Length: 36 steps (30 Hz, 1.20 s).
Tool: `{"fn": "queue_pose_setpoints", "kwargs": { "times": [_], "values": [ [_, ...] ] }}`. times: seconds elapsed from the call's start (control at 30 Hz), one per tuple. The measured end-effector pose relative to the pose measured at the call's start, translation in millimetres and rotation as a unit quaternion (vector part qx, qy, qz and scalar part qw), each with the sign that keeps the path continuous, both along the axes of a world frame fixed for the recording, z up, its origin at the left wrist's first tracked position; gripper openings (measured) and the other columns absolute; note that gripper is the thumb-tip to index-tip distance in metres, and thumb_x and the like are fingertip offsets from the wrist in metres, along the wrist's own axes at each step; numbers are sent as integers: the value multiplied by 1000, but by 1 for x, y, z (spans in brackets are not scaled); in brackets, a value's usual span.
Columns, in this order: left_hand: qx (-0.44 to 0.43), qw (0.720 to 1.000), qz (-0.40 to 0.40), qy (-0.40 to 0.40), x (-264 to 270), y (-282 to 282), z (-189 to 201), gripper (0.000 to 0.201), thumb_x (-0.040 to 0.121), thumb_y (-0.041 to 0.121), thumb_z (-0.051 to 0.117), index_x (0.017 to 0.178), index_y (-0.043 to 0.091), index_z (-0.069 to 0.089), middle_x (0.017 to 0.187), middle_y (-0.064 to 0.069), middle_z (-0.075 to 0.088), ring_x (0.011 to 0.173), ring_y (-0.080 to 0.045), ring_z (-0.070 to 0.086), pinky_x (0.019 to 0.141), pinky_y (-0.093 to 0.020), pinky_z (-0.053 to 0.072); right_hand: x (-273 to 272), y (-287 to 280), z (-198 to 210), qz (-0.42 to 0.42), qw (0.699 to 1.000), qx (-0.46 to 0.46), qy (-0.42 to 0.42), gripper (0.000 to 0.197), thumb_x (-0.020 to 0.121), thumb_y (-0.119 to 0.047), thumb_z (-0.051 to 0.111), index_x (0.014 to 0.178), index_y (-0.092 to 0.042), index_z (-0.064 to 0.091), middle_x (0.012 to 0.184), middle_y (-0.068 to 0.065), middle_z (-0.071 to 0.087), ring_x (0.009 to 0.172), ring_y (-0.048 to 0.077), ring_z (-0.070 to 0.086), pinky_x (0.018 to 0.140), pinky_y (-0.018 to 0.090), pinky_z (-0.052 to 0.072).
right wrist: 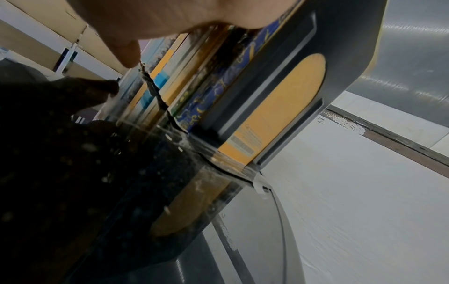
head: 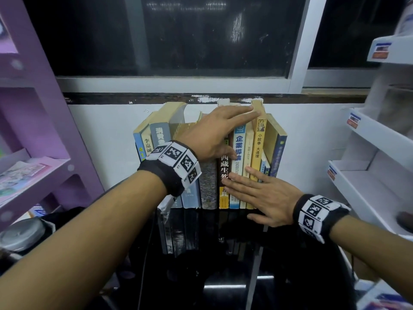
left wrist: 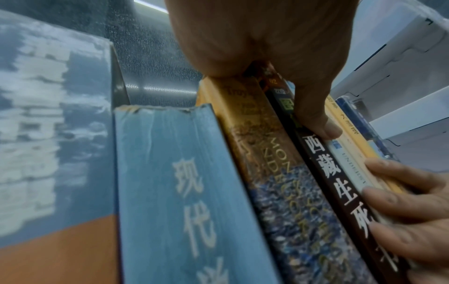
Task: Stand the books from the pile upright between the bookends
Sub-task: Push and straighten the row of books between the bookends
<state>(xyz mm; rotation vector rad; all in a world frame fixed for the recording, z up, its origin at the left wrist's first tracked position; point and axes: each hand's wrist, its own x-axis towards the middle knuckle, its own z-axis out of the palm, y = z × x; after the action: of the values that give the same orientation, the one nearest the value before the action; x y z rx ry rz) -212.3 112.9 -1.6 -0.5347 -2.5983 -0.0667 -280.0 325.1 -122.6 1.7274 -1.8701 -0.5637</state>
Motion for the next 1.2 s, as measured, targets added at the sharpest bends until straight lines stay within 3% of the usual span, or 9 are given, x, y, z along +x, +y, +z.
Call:
{"fn": "queue_pose_setpoints", "kwargs": {
  "times": [0.27, 0.67, 1.07, 1.2],
  "values": [
    [3, 1000, 9, 9, 0, 2, -2, 99, 70, 26, 83, 151, 27, 26, 155, -1, 31, 142, -21, 26, 114, -40, 28, -3, -2, 2, -5, 1000, 1, -1, 83, 90, -54, 45, 154, -9, 17, 163, 9, 3, 150, 22, -2, 120, 48, -5],
    [-4, 1000, 20, 0, -2, 1, -1, 99, 70, 26, 83, 151, 28, 25, 155, 0, 30, 142, -21, 25, 113, -46, 31, -3, -3, 3, -12, 1000, 5, -8, 84, 89, -54, 45, 154, -9, 17, 163, 8, 3, 150, 22, -2, 120, 49, -4],
    [-15, 1000, 3, 17, -2, -3, -4, 96, 70, 36, 81, 150, 28, 28, 147, -3, 41, 136, -22, 33, 113, -42, 30, 7, -1, 8, -30, 999, 19, -13, 86, 87, -52, 47, 154, -8, 18, 163, 9, 3, 150, 24, -3, 119, 50, -4],
    [-13, 999, -4, 29, -1, -2, -5, 95, 70, 38, 81, 149, 27, 30, 146, -5, 43, 136, -23, 35, 112, -46, 31, 14, 1, 11, -40, 999, 17, -20, 86, 87, -50, 48, 154, -9, 16, 163, 10, 2, 150, 25, -3, 119, 51, -3]
  ]
}}
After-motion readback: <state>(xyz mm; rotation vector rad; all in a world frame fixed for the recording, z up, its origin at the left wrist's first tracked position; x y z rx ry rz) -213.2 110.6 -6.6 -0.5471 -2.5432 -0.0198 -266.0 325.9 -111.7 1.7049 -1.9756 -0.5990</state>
